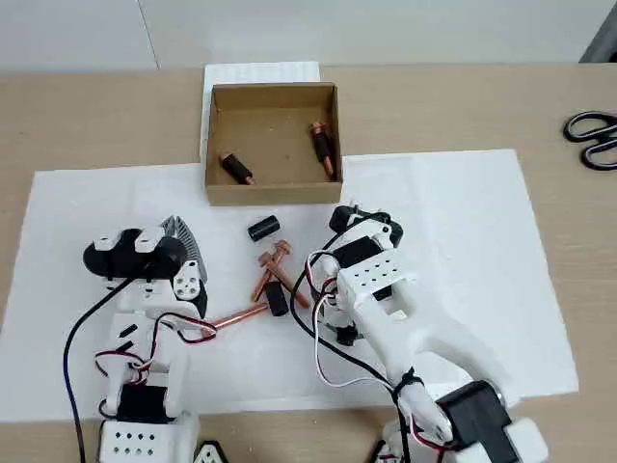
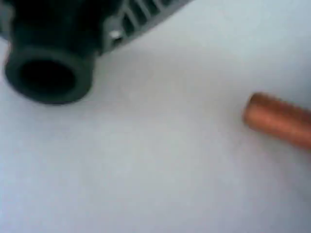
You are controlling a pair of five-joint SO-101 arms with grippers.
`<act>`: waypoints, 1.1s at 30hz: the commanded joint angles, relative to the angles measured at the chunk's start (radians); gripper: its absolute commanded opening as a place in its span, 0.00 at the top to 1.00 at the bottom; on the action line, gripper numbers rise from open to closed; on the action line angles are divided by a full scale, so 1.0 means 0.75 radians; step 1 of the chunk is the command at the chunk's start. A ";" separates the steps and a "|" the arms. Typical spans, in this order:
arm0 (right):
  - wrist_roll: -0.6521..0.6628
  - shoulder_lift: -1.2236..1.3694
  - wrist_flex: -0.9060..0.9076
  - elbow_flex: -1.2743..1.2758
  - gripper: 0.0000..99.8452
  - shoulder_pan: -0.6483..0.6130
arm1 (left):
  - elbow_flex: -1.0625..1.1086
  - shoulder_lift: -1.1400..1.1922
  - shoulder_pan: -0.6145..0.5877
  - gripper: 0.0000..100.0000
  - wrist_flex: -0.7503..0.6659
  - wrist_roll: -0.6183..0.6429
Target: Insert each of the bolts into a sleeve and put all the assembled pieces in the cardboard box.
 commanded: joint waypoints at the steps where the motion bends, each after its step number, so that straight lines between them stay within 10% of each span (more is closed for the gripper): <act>1: -0.006 0.028 -0.034 -0.002 1.00 -0.003 | -0.013 -0.018 -0.008 0.99 0.008 -0.006; 21: 0.078 -0.230 0.414 -0.395 1.00 -0.066 | -0.230 -0.014 0.002 0.99 0.513 -0.008; 33: 0.434 -0.627 0.472 -0.395 1.00 -0.066 | -0.371 -0.008 0.006 0.99 0.743 -0.139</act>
